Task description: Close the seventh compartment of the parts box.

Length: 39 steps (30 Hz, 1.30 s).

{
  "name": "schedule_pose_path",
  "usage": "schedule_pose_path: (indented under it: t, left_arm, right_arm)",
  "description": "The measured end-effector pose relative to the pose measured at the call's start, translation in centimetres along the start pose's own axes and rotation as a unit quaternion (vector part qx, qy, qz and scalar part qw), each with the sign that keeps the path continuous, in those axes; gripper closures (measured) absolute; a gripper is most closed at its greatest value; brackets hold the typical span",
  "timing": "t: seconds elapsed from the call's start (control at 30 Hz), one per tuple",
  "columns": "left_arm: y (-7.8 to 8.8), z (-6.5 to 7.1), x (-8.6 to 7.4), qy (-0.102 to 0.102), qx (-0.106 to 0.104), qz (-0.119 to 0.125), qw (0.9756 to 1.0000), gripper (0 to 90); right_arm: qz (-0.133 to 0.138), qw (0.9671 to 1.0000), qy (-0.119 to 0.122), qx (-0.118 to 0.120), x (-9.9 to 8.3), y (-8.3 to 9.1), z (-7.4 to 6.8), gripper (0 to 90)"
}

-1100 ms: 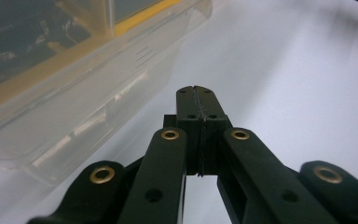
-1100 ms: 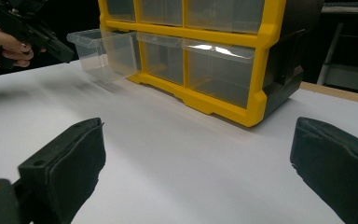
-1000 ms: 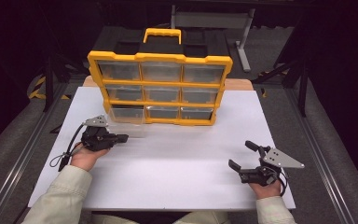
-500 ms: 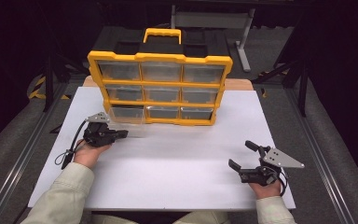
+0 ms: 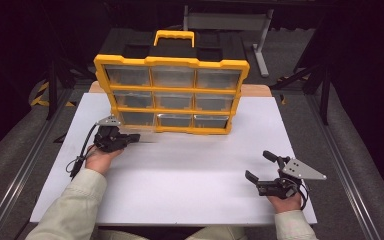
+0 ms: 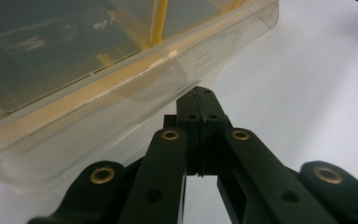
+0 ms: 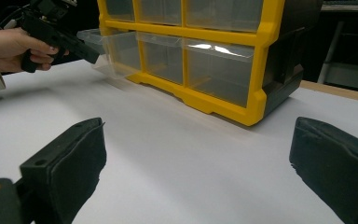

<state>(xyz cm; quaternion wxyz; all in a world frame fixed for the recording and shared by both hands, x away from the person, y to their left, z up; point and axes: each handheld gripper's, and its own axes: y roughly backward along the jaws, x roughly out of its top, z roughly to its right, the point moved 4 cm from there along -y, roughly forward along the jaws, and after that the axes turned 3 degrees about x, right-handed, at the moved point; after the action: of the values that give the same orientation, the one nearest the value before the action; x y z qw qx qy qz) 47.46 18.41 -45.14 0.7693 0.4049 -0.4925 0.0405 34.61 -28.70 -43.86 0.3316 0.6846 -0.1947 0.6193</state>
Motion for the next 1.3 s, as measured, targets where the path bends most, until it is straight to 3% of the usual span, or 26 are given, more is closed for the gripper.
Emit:
schedule_pose_path:
  t: [0.53,0.57,0.6,0.67,0.77,0.93,1.3]
  left_arm:
    - [-1.2,-1.6,1.5,0.012,0.028,0.003,0.9995,89.6]
    - [-1.4,-1.5,1.5,0.022,0.021,0.003,0.9995,89.6]
    - [-1.4,-1.8,1.6,0.014,0.031,0.006,0.9994,89.6]
    - [-1.6,-1.9,1.6,0.027,0.026,0.008,0.9993,89.6]
    - [-1.7,-2.2,1.7,0.025,0.032,0.006,0.9992,89.6]
    - [-2.0,-2.4,1.9,0.027,0.038,0.013,0.9988,89.6]
    - [-2.6,-3.0,2.0,0.053,0.051,0.041,0.9965,89.6]
  right_arm:
    - [0.001,1.0,-0.002,0.002,-0.1,0.0,0.1,4.2]
    - [0.001,1.0,-0.002,0.002,-0.1,0.0,0.1,4.2]
    - [0.0,1.0,-0.002,0.003,-0.1,0.0,0.1,4.2]
    - [0.0,1.0,-0.002,0.003,-0.1,0.0,0.1,4.2]
    - [0.001,1.0,-0.003,0.004,-0.1,0.0,0.1,4.2]
    - [0.0,1.0,-0.003,0.004,-0.1,0.0,0.1,4.3]
    - [0.001,1.0,-0.007,0.005,-0.1,0.0,0.1,4.5]
